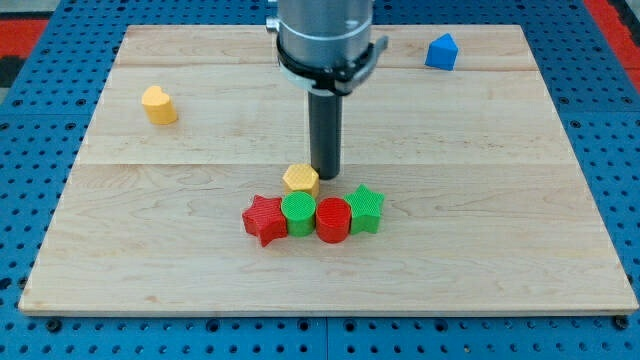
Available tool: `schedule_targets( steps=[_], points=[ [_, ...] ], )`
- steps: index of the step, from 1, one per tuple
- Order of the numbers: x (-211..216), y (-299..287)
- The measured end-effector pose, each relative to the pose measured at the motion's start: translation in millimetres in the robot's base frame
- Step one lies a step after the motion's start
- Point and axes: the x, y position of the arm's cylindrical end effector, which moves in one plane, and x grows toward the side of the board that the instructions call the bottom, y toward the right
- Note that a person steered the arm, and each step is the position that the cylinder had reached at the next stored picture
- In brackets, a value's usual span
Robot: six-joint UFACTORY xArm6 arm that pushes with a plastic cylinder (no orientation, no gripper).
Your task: Move the yellow heart to the left side of the yellow hexagon
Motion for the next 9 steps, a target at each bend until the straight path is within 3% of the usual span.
schedule_targets(
  steps=[2,3,4,5,8,9],
  points=[
    [-60.5,-21.7],
    [-94.9,-77.8],
    [-158.1,-157.7],
    [-164.2,-235.8],
    [-105.3,-10.9],
    [-135.1,-14.6]
  ],
)
